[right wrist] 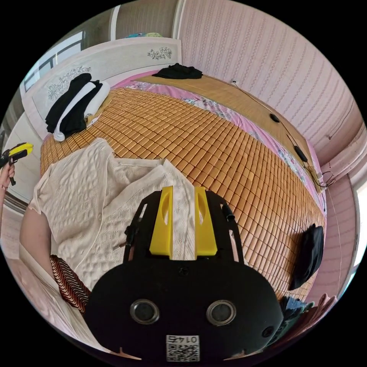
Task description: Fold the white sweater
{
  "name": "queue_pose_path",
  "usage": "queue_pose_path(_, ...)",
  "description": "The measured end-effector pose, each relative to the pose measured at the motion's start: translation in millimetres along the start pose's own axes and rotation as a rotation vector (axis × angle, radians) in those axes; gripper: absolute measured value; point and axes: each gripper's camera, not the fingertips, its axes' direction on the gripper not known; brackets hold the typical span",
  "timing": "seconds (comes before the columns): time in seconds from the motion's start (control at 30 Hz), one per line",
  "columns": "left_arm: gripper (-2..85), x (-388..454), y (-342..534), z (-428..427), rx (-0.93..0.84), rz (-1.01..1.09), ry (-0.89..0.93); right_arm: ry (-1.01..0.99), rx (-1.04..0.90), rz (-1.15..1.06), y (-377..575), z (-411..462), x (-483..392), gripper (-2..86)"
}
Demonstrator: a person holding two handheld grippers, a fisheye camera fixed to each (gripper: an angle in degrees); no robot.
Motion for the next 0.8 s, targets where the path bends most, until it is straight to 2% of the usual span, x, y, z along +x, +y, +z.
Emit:
queue_pose_path(0.1,7.4,28.2,-56.6,66.5,-0.060,0.086,0.116,-0.045,-0.082,-0.046,-47.4,52.0,-7.5,8.5)
queue_pose_path(0.17,8.8,40.5,-91.8,119.3,-0.135,0.088,0.267,-0.084,-0.137,-0.068,-70.3,88.0,-13.7,8.4)
queue_pose_path(0.27,10.4,58.6,-116.1,180.1,-0.280,0.126,0.239,-0.076,-0.207,-0.118,-75.9,128.1,-21.4,6.9)
queue_pose_path(0.33,9.8,67.9,-117.0,210.3,-0.368,0.145,0.204,-0.142,-0.154,-0.129,-72.2,128.4,-16.1,2.4)
queue_pose_path(0.4,7.7,71.4,-116.5,212.9,-0.303,0.158,0.188,-0.187,-0.158,-0.086,-70.4,128.1,-2.8,0.7)
queue_pose_path(0.47,2.6,75.0,-121.9,217.5,-0.308,0.188,0.195,-0.169,-0.025,0.019,-62.1,107.8,27.2,0.2)
queue_pose_path(0.57,1.2,85.7,-137.1,222.8,-0.279,0.229,0.192,-0.227,0.074,0.162,-61.0,83.7,78.6,0.5)
queue_pose_path(0.73,2.9,100.6,-173.0,228.7,-0.115,0.181,0.154,-0.145,0.052,0.269,-70.7,93.3,122.3,2.3)
queue_pose_path(0.8,6.5,103.0,-187.1,247.1,-0.177,0.159,0.119,-0.125,-0.011,0.340,-69.5,109.3,135.6,4.0)
